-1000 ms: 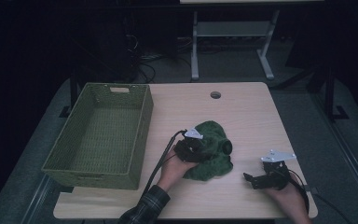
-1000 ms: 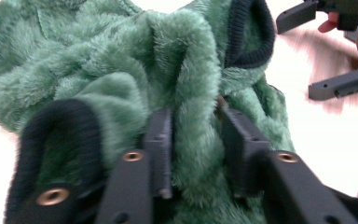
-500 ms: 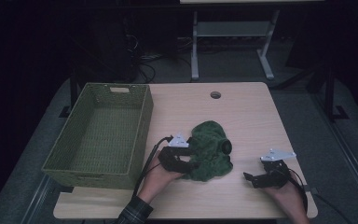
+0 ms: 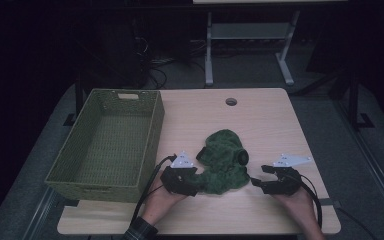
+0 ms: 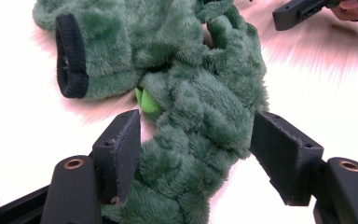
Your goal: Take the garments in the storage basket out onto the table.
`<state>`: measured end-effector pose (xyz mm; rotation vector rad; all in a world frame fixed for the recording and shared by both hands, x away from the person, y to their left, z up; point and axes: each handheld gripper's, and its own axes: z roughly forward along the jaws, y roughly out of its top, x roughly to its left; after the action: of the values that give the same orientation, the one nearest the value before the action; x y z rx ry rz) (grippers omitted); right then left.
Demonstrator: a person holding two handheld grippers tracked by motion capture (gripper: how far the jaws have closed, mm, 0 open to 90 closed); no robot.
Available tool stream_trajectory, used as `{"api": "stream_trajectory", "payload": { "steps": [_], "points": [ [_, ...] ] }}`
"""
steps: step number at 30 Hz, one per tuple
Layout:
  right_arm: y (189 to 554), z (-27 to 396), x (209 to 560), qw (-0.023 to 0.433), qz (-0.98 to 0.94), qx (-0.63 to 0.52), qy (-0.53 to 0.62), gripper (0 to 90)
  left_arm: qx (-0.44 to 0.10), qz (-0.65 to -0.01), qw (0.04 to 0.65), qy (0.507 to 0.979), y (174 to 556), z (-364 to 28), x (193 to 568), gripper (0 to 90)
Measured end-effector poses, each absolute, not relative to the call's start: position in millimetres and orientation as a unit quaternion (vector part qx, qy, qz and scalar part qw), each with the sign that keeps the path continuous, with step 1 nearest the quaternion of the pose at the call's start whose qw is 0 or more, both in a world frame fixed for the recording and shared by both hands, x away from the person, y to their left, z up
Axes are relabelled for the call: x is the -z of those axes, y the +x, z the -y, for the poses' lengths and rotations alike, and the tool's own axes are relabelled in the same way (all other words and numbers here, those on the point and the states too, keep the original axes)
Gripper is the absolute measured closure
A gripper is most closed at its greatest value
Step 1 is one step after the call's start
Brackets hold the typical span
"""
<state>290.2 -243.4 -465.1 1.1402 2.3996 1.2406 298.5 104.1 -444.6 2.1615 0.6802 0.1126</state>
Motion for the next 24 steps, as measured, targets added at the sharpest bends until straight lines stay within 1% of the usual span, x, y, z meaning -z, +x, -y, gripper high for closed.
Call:
{"api": "stream_trajectory", "payload": {
  "steps": [5,8,11,14,15,19,24],
  "points": [
    [304,231,469,0.076,-0.818,-0.429,0.376,40.5,-0.041,-0.273,0.422,0.864,301,-106,446,31.5],
    [309,221,472,0.068,-0.823,-0.426,0.371,46.4,-0.039,-0.271,0.42,0.865,302,-106,446,31.5],
    [310,215,474,0.063,-0.831,-0.411,0.369,58.0,-0.044,-0.272,0.42,0.865,301,-107,445,31.5],
    [307,215,471,0.081,-0.836,-0.409,0.358,75.0,-0.041,-0.275,0.423,0.863,301,-110,444,31.5],
    [305,215,469,0.087,-0.836,-0.407,0.358,77.8,-0.038,-0.276,0.424,0.862,301,-111,443,31.5],
    [305,218,467,0.092,-0.839,-0.4,0.356,80.3,-0.043,-0.271,0.422,0.864,300,-112,441,31.6],
    [299,226,461,0.103,-0.841,-0.39,0.361,80.8,-0.042,-0.27,0.419,0.866,300,-115,441,31.9]
  ]
}}
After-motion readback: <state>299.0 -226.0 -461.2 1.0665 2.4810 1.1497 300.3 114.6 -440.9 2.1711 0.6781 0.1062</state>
